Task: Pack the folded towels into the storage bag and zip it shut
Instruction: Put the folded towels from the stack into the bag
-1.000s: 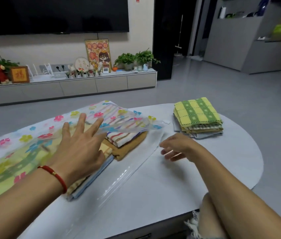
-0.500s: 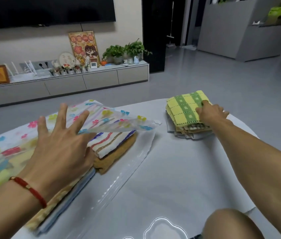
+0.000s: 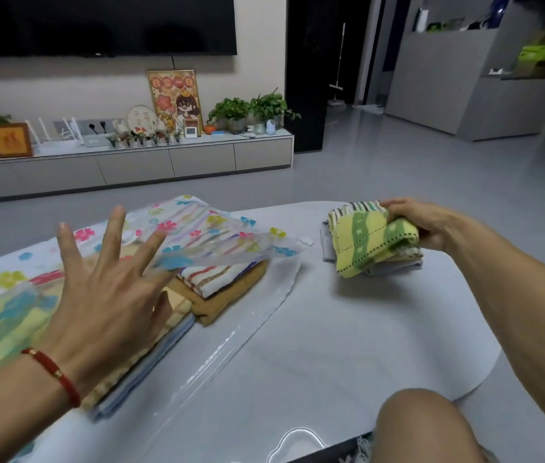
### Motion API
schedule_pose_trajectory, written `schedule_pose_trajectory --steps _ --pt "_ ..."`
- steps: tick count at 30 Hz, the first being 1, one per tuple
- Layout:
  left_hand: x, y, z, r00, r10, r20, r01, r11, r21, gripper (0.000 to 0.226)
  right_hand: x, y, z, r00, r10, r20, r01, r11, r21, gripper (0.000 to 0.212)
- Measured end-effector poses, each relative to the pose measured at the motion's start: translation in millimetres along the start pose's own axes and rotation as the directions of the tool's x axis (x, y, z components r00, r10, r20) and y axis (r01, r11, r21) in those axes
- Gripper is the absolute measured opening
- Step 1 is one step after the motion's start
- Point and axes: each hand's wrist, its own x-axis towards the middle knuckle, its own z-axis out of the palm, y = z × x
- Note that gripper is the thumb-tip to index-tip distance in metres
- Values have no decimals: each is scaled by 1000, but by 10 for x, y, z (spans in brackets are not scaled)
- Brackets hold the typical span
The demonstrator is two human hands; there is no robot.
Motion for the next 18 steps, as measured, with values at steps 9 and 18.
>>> schedule_pose_trajectory --steps 9,18 --pt "-780 -536 -237 979 -86 187 61 989 136 28 -1391 171 464 955 -67 288 27 989 142 36" --pt "-1478 -818 -338 903 -205 377 189 979 80 78 -2235 435 1924 783 -28 622 -35 995 89 35"
